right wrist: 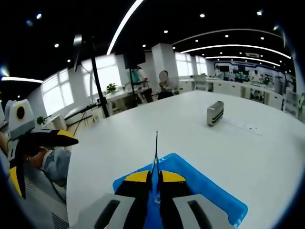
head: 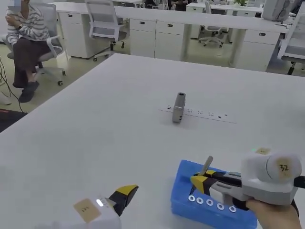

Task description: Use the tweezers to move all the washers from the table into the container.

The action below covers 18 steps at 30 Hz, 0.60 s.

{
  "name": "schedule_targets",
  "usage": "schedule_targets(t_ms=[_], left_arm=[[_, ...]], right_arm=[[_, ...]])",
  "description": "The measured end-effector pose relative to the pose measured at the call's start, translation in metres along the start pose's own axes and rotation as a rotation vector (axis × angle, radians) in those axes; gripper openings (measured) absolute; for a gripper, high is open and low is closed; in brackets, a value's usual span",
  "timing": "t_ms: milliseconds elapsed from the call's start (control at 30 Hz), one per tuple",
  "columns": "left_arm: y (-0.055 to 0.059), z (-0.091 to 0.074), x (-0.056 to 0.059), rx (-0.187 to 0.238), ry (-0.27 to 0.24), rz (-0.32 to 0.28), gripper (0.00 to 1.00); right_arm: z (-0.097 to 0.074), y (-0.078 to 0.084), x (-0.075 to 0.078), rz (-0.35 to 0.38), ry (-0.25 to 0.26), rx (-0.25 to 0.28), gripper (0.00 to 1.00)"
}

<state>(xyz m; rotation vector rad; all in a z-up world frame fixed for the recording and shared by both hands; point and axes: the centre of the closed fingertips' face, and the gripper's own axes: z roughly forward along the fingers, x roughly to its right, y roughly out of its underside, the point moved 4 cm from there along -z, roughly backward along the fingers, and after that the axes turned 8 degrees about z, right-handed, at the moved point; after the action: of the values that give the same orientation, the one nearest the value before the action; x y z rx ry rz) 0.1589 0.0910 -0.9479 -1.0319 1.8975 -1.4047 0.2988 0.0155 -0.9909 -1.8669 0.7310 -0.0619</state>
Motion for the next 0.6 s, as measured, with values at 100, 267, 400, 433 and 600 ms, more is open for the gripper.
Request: schedule_targets(t_ms=[100, 267, 400, 433, 600], left_arm=[[0.001, 0.000, 0.001, -0.001, 0.007, -0.007, 0.94], [0.001, 0.001, 0.003, -0.006, 0.023, -0.011, 0.93], [0.003, 0.002, 0.005, -0.011, 0.041, -0.024, 0.91], [0.003, 0.002, 0.005, -0.012, 0.043, -0.029, 0.91], [0.003, 0.002, 0.006, -0.013, 0.060, -0.054, 0.89]], right_arm=[[-0.006, -0.008, -0.003, 0.015, 0.000, 0.037, 0.04], [-0.019, -0.018, -0.014, -0.005, -0.007, 0.082, 0.04], [-0.028, -0.022, -0.019, -0.006, -0.012, 0.110, 0.04], [-0.032, -0.023, -0.021, -0.008, -0.010, 0.117, 0.04], [-0.049, -0.022, -0.028, -0.011, -0.013, 0.136, 0.04]])
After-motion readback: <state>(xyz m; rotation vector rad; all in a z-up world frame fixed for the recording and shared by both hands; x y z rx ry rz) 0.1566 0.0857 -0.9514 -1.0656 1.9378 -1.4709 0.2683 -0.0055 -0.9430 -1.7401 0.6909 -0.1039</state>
